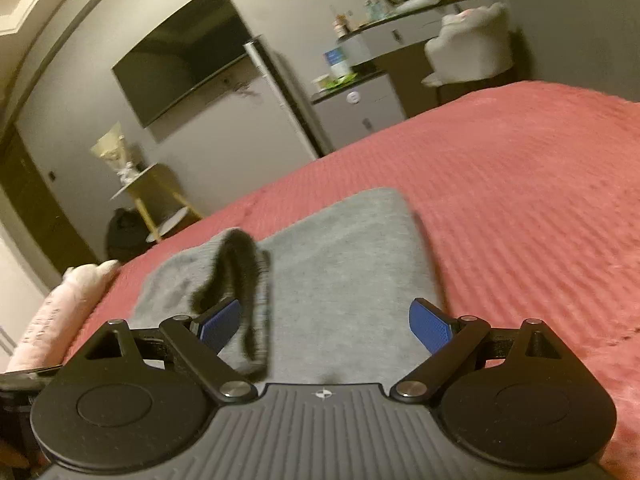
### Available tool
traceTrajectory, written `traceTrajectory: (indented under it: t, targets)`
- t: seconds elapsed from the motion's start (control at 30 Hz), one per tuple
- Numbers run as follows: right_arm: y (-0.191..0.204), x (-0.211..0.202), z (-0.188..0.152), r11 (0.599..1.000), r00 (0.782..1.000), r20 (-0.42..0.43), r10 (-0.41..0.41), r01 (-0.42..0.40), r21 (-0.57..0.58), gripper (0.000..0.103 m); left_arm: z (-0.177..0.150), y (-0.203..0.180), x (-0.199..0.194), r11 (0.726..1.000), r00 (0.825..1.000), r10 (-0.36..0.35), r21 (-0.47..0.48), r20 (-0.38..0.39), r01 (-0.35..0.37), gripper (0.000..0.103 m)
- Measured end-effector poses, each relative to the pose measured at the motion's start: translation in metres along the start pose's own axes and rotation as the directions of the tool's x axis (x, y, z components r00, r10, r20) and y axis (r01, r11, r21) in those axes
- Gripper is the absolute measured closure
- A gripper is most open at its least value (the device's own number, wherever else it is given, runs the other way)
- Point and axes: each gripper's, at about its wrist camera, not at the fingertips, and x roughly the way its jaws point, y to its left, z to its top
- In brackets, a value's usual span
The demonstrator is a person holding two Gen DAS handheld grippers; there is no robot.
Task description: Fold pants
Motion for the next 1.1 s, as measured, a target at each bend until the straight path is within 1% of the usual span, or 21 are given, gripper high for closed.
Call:
traceTrajectory:
  t: [0.07,0.13,0.2,0.23,0.27,0.33,0.37,0.4,0.43,0.53,0.57,0.6,0.67,0.77,0.8,0.83,0.87,0.9,0.93,1.0,1.1]
  targets:
    - [0.01,0.01,0.005,0.998,0.998,-0.012,0.059,-0.059,0.004,0.007,-0.001,0.024,0.004,0.985,0.987,0.162,-0.058,0.017,-0.161,0.006]
    - [0.021,0.026,0.008,0.995,0.993,-0.059,0.103,-0.102,0.023,0.006,0.003,0.053,0.019,0.957,0.966,0.254,-0.127,-0.052,-0.259,0.006]
    - [0.026,0.054,0.011,0.983,0.973,-0.157,0.168,-0.155,0.096,0.006,-0.003,0.076,0.028,0.945,0.97,0.216,-0.227,-0.114,-0.237,0.006]
    - [0.027,0.072,0.012,0.973,0.955,-0.213,0.207,-0.178,0.15,0.006,-0.009,0.089,0.033,0.93,0.975,0.157,-0.31,-0.156,-0.2,0.006]
    - [0.025,0.086,0.012,0.963,0.938,-0.257,0.234,-0.188,0.193,0.006,-0.016,0.102,0.039,0.906,0.979,0.088,-0.394,-0.184,-0.155,0.007]
    - [0.022,0.115,0.009,0.953,0.91,-0.336,0.244,-0.16,0.259,0.006,-0.029,0.126,0.045,0.834,0.978,-0.016,-0.542,-0.209,-0.103,0.011]
    - [0.021,0.125,0.008,0.95,0.908,-0.347,0.234,-0.138,0.279,0.005,-0.035,0.132,0.047,0.791,0.976,-0.034,-0.603,-0.217,-0.107,0.012]
    - [0.02,0.13,0.008,0.943,0.912,-0.332,0.242,-0.141,0.3,0.004,-0.041,0.138,0.049,0.765,0.977,-0.048,-0.637,-0.209,-0.099,0.012]
    - [0.021,0.135,0.008,0.934,0.91,-0.323,0.26,-0.152,0.324,0.004,-0.043,0.141,0.049,0.753,0.98,-0.059,-0.652,-0.192,-0.083,0.012]
    - [0.028,0.153,0.011,0.9,0.88,-0.34,0.333,-0.189,0.393,0.006,-0.044,0.136,0.047,0.769,0.98,-0.059,-0.635,-0.189,-0.076,0.012]
    - [0.032,0.156,0.01,0.901,0.879,-0.342,0.331,-0.186,0.393,0.03,-0.043,0.134,0.048,0.776,0.98,-0.058,-0.627,-0.192,-0.077,0.011]
    - [0.036,0.158,0.01,0.909,0.884,-0.34,0.32,-0.186,0.373,0.062,-0.039,0.132,0.054,0.78,0.979,-0.057,-0.621,-0.196,-0.079,0.011]
    - [0.038,0.163,0.008,0.918,0.888,-0.343,0.305,-0.179,0.353,0.06,-0.035,0.127,0.055,0.783,0.979,-0.056,-0.617,-0.197,-0.08,0.011]
    - [0.034,0.169,0.004,0.895,0.878,-0.34,0.338,-0.188,0.404,0.04,-0.029,0.121,0.063,0.789,0.979,-0.061,-0.609,-0.196,-0.073,0.011]
    - [0.034,0.171,0.003,0.885,0.872,-0.341,0.351,-0.19,0.425,0.038,-0.031,0.126,0.061,0.793,0.979,-0.068,-0.606,-0.195,-0.065,0.011]
    - [0.04,0.17,0.004,0.891,0.875,-0.346,0.339,-0.182,0.415,0.039,-0.029,0.124,0.063,0.803,0.979,-0.073,-0.593,-0.192,-0.056,0.011]
    - [0.047,0.17,0.007,0.911,0.883,-0.354,0.309,-0.167,0.377,0.053,-0.027,0.12,0.06,0.821,0.98,-0.088,-0.57,-0.177,-0.029,0.011]
    - [0.056,0.168,0.011,0.935,0.893,-0.362,0.267,-0.148,0.323,0.062,-0.024,0.115,0.056,0.848,0.98,-0.123,-0.53,-0.153,0.024,0.011]
    - [0.065,0.165,0.015,0.95,0.901,-0.36,0.243,-0.146,0.277,0.063,-0.021,0.108,0.052,0.878,0.976,-0.167,-0.472,-0.14,0.083,0.01]
    - [0.074,0.154,0.023,0.952,0.909,-0.335,0.249,-0.165,0.257,0.066,-0.017,0.091,0.043,0.922,0.97,-0.207,-0.357,-0.129,0.15,0.009]
    - [0.087,0.139,0.041,0.939,0.911,-0.291,0.292,-0.215,0.268,0.066,-0.015,0.068,0.041,0.964,0.962,-0.207,-0.205,-0.177,0.17,0.008]
